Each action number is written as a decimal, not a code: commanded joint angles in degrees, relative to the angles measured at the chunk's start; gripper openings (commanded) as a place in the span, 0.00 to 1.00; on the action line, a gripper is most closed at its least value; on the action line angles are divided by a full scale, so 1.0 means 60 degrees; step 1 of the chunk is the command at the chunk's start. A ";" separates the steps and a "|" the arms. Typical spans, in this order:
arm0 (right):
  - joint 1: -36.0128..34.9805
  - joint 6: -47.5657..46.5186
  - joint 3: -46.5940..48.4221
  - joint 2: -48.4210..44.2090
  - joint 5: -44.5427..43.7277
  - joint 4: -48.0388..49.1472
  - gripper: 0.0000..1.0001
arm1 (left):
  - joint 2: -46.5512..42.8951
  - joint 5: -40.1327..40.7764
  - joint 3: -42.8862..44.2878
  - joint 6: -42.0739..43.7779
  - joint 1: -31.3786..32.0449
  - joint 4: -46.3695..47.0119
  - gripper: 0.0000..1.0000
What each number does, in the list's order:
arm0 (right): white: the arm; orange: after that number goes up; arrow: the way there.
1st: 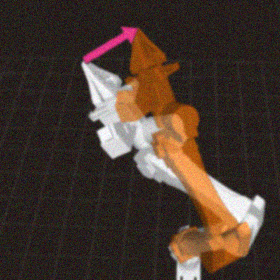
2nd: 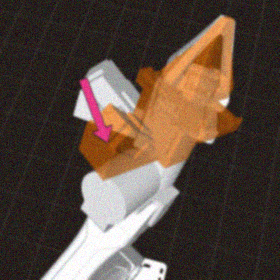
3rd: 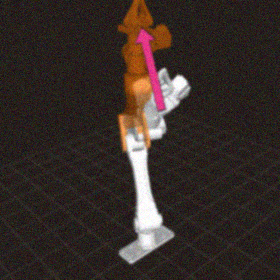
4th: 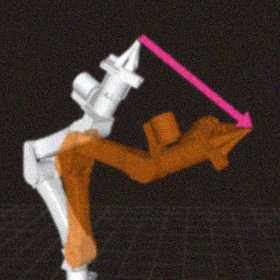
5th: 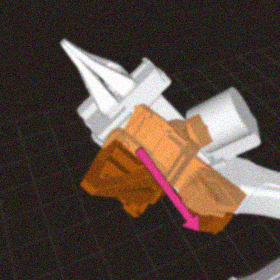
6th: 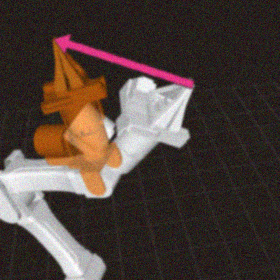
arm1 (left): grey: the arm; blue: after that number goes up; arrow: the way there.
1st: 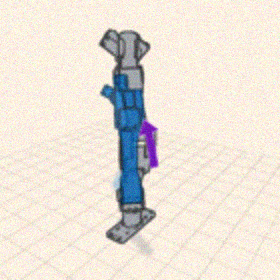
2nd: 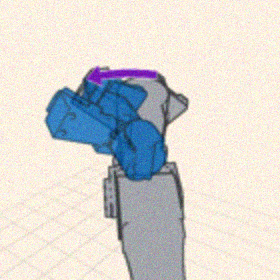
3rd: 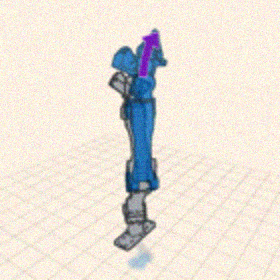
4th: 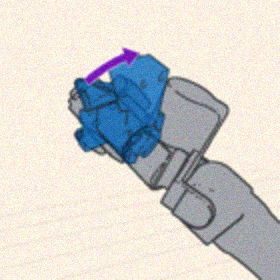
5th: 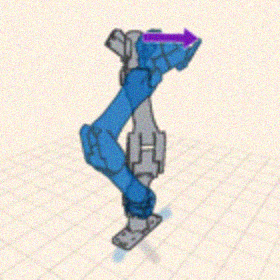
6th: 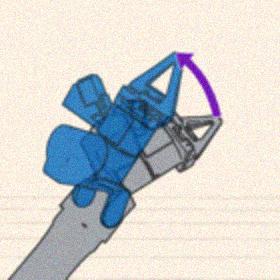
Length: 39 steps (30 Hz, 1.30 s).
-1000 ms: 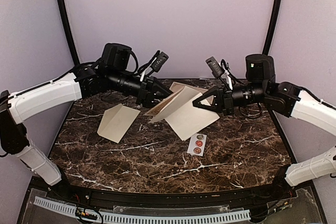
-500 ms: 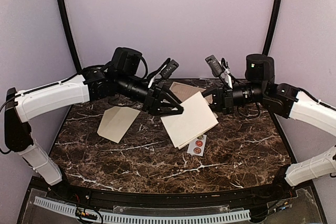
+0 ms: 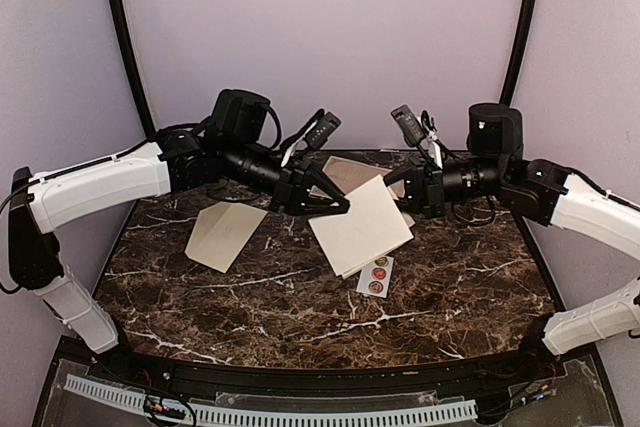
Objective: Place the letter into the envelope and seal it
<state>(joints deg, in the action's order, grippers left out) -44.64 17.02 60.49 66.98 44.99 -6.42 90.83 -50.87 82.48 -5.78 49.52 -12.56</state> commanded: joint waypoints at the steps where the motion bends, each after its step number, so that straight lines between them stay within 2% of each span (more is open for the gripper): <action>1: -0.0074 0.0023 -0.0081 -0.0050 0.0000 0.0348 0.00 | -0.0072 -0.0282 0.0258 0.0142 0.0044 -0.0037 0.21; 8: -0.0073 0.0035 -0.0114 -0.0117 -0.0231 0.0312 0.00 | -0.0089 -0.0430 0.0229 0.0147 0.0053 -0.0017 0.01; 13: -0.0066 0.0079 -0.0216 -0.0361 -0.0676 0.0396 0.02 | -0.0256 -0.0447 0.0014 0.0015 0.0040 0.0301 0.00; 15: -0.0027 0.0098 -0.0271 -0.0515 -0.0996 0.0381 0.17 | -0.0413 -0.0379 -0.0187 -0.0118 0.0042 0.0576 0.00; 17: 0.0101 0.0190 -0.0419 -0.0779 -0.1540 0.0440 0.37 | -0.0621 -0.0167 -0.0442 -0.0316 0.0039 0.0938 0.00; 20: 0.0674 0.0891 -0.0942 -0.1398 -0.2422 0.0964 0.63 | -0.1049 0.0565 -0.0982 -0.0803 0.0032 0.1821 0.00; 25: 0.1241 0.2538 -0.2506 -0.2356 -0.2323 0.4061 0.93 | -0.1716 0.1763 -0.2134 -0.2173 0.0035 0.4233 0.00; 31: 0.0991 0.3840 -0.3479 -0.1872 -0.1350 0.6718 0.99 | -0.1920 0.2363 -0.3150 -0.3838 0.0031 0.6875 0.00; 34: 0.0553 0.3651 -0.3297 -0.1536 -0.1487 0.6597 0.99 | -0.1934 0.2433 -0.3434 -0.4292 0.0027 0.7702 0.00; 37: 0.0244 0.3539 -0.3138 -0.1294 -0.1638 0.6574 0.98 | -0.1926 0.2363 -0.3562 -0.4460 0.0037 0.7861 0.00; 39: 0.0158 0.3540 -0.3072 -0.1163 -0.1654 0.6571 0.91 | -0.1945 0.2258 -0.3673 -0.4537 0.0038 0.7932 0.00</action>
<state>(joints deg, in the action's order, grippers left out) -42.28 37.50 40.45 59.16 34.98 28.14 81.30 -37.23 61.93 -29.71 49.52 28.45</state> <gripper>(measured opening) 0.963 0.008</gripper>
